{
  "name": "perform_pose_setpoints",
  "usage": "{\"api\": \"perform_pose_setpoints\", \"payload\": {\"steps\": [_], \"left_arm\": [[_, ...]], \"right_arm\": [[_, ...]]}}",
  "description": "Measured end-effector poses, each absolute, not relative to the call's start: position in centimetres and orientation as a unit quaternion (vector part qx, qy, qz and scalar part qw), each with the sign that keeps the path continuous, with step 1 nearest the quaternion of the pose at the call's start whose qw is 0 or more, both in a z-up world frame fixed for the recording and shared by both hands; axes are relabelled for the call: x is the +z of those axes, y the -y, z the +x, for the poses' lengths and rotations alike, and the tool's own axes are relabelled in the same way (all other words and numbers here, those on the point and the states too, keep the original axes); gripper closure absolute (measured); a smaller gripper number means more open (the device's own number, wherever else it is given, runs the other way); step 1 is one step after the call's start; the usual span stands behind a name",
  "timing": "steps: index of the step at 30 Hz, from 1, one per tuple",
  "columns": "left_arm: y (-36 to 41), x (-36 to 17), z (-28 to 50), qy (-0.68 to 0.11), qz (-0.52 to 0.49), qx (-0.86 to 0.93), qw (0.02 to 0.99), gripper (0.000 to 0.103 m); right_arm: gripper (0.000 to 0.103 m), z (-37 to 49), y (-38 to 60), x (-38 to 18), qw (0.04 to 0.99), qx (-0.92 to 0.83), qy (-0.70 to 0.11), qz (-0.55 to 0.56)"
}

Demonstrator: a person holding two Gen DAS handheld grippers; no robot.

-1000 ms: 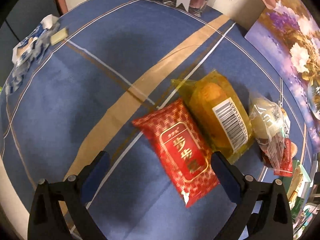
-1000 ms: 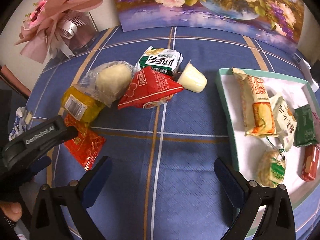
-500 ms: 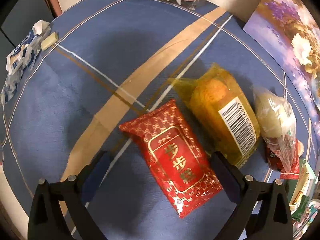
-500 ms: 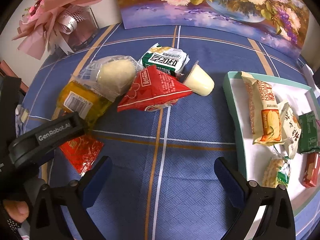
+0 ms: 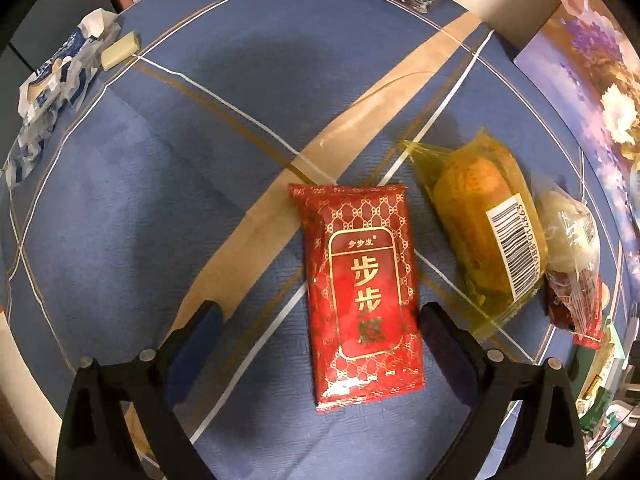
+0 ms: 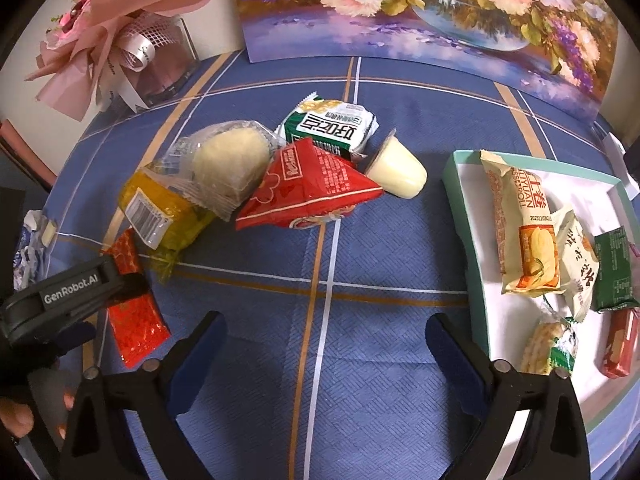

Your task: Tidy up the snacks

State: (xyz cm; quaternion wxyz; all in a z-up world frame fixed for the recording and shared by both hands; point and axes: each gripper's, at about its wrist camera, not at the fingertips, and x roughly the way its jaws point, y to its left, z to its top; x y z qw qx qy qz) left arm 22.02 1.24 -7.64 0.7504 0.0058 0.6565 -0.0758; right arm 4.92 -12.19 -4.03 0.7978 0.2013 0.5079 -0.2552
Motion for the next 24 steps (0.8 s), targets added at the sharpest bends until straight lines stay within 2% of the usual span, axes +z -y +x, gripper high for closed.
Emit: {"api": "perform_pose_setpoints", "payload": {"steps": [4,6,12,16,18,24], "left_arm": [[-1.4,-7.1,20.4,-0.654,0.01,-0.082,0.752,0.018],[-1.5,-6.8,19.9,-0.652,0.01,-0.086,0.753,0.028],[-1.2,-6.2,19.6,-0.649,0.002,-0.096,0.754,0.048],[-1.2,-5.9,19.8,-0.647,-0.003,-0.097,0.756,0.05],[-1.4,-6.0,19.9,-0.645,-0.009,-0.097,0.757,0.056],[-2.1,-5.5,20.4,-0.64,-0.027,-0.099,0.761,0.058]], "right_arm": [[0.007,5.3,11.9,-3.9,0.802,-0.247,-0.507,0.196],[0.01,5.6,11.7,-4.0,0.803,-0.245,-0.507,0.195],[0.013,6.0,11.3,-4.0,0.805,-0.239,-0.506,0.195],[0.014,6.2,11.5,-3.9,0.807,-0.237,-0.504,0.197],[0.014,6.2,11.7,-3.7,0.807,-0.238,-0.502,0.197],[0.014,6.5,12.4,-2.7,0.812,-0.238,-0.493,0.202]]}}
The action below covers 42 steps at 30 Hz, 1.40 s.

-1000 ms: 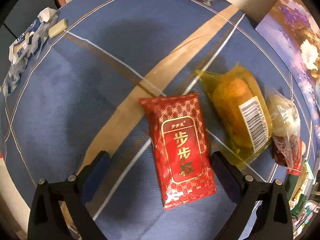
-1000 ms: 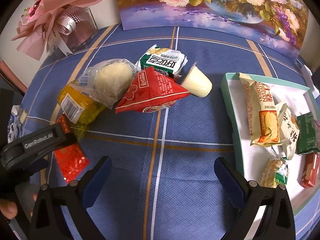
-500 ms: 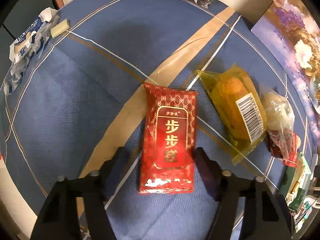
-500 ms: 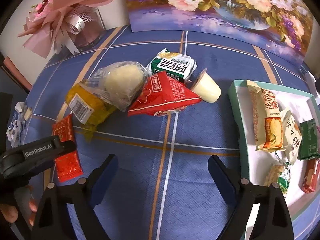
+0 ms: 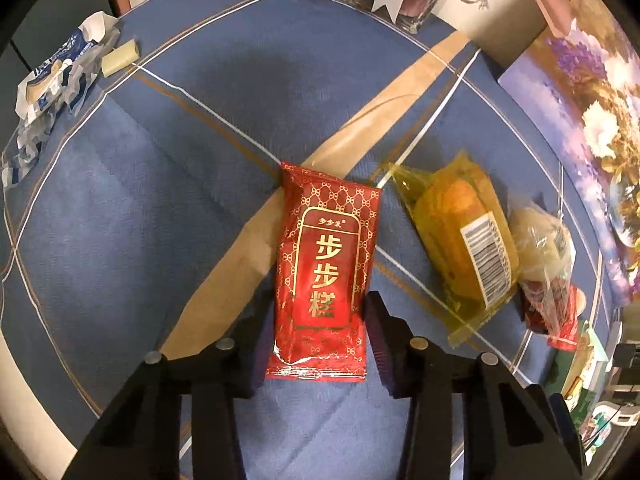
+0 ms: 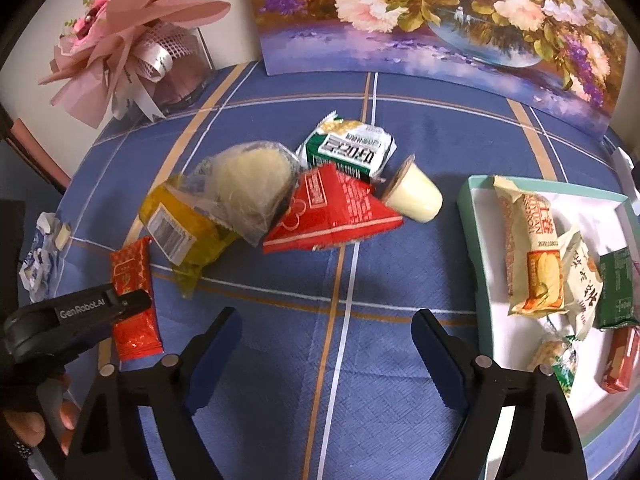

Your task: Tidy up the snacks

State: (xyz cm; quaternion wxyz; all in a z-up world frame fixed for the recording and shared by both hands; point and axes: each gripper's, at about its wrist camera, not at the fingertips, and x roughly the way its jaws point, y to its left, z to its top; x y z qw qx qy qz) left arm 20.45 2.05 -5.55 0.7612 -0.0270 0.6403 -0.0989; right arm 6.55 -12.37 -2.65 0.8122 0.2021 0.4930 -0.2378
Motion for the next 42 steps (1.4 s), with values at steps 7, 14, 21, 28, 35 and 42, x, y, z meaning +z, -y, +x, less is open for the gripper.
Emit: {"api": "perform_pose_setpoints", "payload": {"steps": [7,14,21,28,35,42], "left_arm": [[-3.4,-4.9,21.6,-0.641,-0.058,-0.109,0.758,0.059],[-6.4,-3.0,21.2,-0.634,-0.083,-0.115,0.761,0.059],[-9.3,-2.5,21.3,-0.635,-0.101,-0.092,0.76,0.059],[-11.2,-3.0,21.4,-0.643,-0.115,-0.075,0.754,0.059],[-12.1,-3.8,21.3,-0.649,-0.126,-0.074,0.746,0.059],[-11.8,-4.8,21.8,-0.652,-0.126,-0.072,0.744,0.059]], "right_arm": [[0.018,6.9,13.4,-0.8,0.821,-0.246,-0.47,0.211],[0.029,9.8,13.0,0.6,0.828,-0.204,-0.47,0.229],[0.039,13.9,10.1,0.9,0.835,-0.151,-0.485,0.214],[0.041,18.1,7.2,-0.2,0.834,-0.118,-0.514,0.163],[0.041,21.3,5.2,-1.7,0.825,-0.112,-0.546,0.091],[0.044,22.2,5.5,-3.3,0.805,-0.128,-0.576,0.064]]}}
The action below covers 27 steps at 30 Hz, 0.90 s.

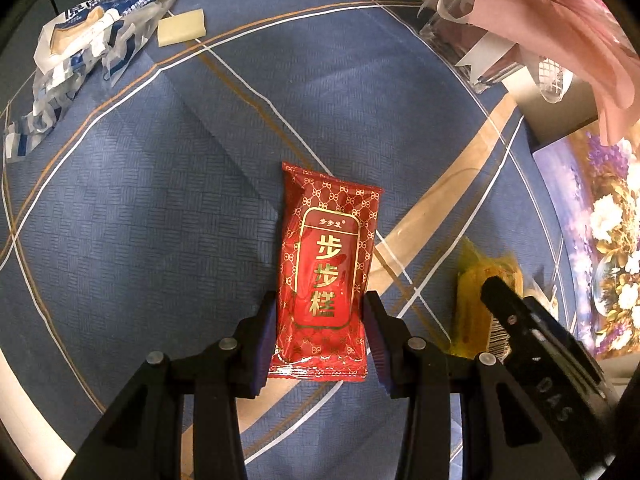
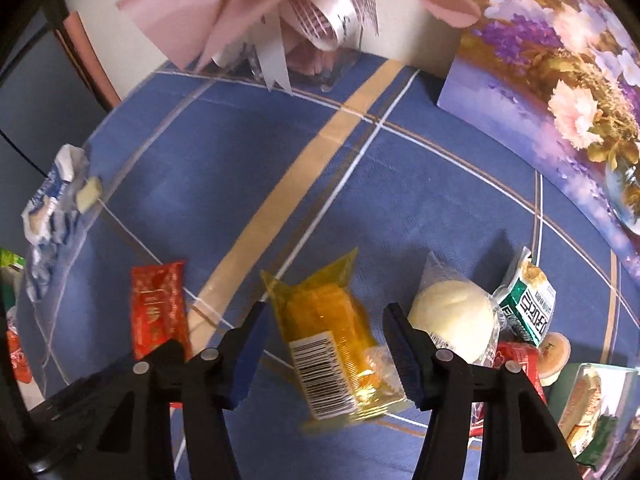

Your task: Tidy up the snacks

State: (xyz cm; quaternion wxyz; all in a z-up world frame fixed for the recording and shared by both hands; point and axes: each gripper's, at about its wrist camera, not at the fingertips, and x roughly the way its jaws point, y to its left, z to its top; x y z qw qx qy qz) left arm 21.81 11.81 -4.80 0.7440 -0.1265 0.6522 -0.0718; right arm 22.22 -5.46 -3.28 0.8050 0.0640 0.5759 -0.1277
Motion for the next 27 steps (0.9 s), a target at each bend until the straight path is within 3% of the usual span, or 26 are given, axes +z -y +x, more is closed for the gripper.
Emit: {"api": "perform_pose_setpoints", "payload": {"steps": [13,27], "left_arm": [[-10.7,-5.6,22.0,-0.649,-0.111,-0.07,0.749,0.059],[-11.3,-3.0,21.3,-0.626,-0.113,-0.077,0.767,0.059]], "right_arm": [[0.054,21.6,5.4,-6.9,0.789,-0.135,-0.595,0.07],[0.061,17.7,5.1,-3.4,0.809,-0.144,-0.56,0.103]]}}
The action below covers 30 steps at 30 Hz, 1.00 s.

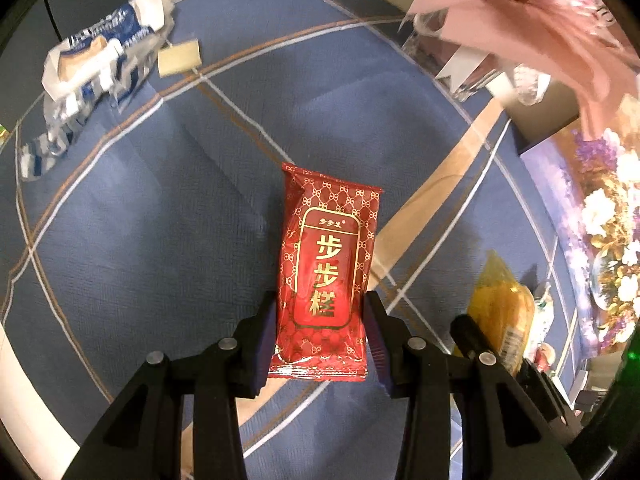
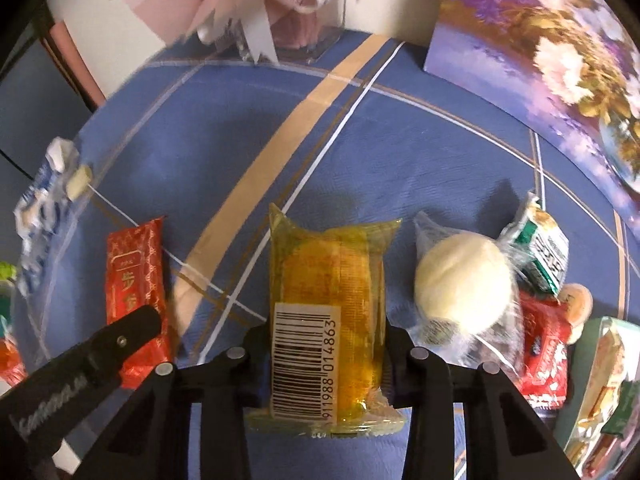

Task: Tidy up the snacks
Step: 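Carry the red pack and yellow cake pack over the white tray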

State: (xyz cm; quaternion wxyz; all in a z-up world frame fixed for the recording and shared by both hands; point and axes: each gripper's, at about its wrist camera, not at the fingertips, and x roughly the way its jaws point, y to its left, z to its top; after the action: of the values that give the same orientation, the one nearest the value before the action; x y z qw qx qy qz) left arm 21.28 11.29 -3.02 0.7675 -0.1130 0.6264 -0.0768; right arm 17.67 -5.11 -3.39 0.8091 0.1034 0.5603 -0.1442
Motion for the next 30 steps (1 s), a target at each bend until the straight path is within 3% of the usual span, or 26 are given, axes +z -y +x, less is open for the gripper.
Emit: {"api": "perform_pose_setpoints", "payload": {"steps": [14,30], "left_arm": [[-8.7,3.4,17.7,-0.579,-0.084,-0.111,0.803,0.059],[5.9,7.0,8.9,-0.554,0.004,-0.244,0.796,0.059]], "right_arm": [[0.061,8.8,8.0,4.1,0.832,-0.189,-0.497,0.16],[0.061,-3.4,22.4,5.4,0.778,-0.342,-0.453,0.268]]}}
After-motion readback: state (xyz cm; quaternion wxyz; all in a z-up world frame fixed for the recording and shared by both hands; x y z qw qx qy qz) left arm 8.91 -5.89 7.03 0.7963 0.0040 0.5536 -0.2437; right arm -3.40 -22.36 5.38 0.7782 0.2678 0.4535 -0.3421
